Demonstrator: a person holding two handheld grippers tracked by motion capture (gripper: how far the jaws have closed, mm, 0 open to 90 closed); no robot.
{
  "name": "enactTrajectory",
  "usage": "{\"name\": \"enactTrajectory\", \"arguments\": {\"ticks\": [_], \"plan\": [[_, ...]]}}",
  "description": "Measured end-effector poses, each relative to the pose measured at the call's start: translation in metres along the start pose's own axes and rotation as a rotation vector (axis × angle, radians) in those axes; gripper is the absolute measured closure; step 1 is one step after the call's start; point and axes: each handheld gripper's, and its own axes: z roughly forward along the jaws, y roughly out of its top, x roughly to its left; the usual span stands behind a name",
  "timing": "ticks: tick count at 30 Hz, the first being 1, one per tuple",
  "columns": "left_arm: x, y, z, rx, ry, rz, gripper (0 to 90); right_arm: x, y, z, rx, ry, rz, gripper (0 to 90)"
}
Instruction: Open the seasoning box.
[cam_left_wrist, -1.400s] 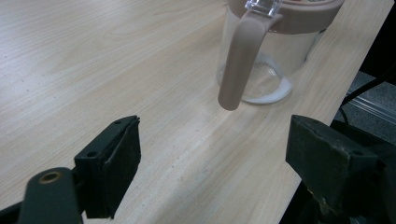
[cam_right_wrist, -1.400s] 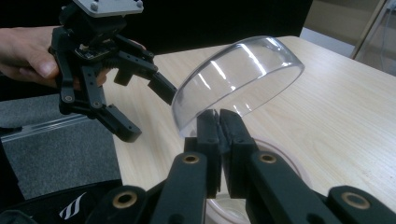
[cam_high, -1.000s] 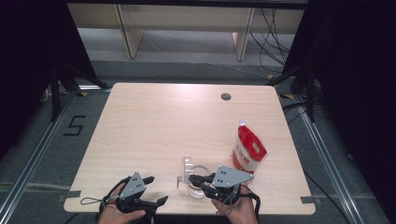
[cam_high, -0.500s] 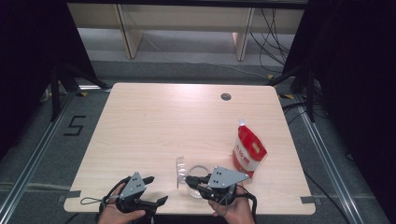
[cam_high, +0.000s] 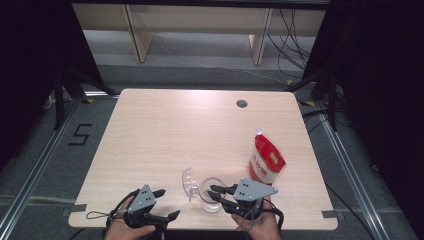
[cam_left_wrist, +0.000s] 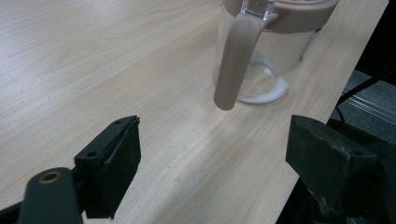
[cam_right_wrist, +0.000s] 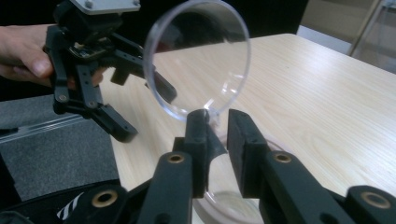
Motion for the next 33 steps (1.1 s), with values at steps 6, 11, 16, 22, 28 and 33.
{"name": "enactTrajectory", "arguments": {"ticks": [6,11,16,22,28,33], "plan": [[0.001,0.0,-0.001,0.013,0.004,0.004,17.8,-0.007,-0.008,-0.017,-0.003,-0.057,0.014,67.8],[0.001,0.0,-0.002,0.014,0.005,0.005,17.8,-0.008,-0.015,-0.028,0.007,-0.088,0.026,62.5],[0.0,0.0,0.0,0.012,0.001,-0.009,17.8,-0.009,-0.024,-0.045,0.015,-0.137,0.034,58.6],[0.001,0.0,0.0,0.0,0.001,-0.01,17.7,-0.012,-0.037,-0.065,0.01,-0.182,0.065,53.7],[0.001,0.0,-0.001,0.011,0.003,-0.001,17.7,-0.013,-0.043,-0.077,0.02,-0.211,0.08,50.9],[0.001,0.0,-0.001,0.013,0.002,-0.003,17.7,-0.016,-0.052,-0.089,0.02,-0.258,0.117,48.7]]}}
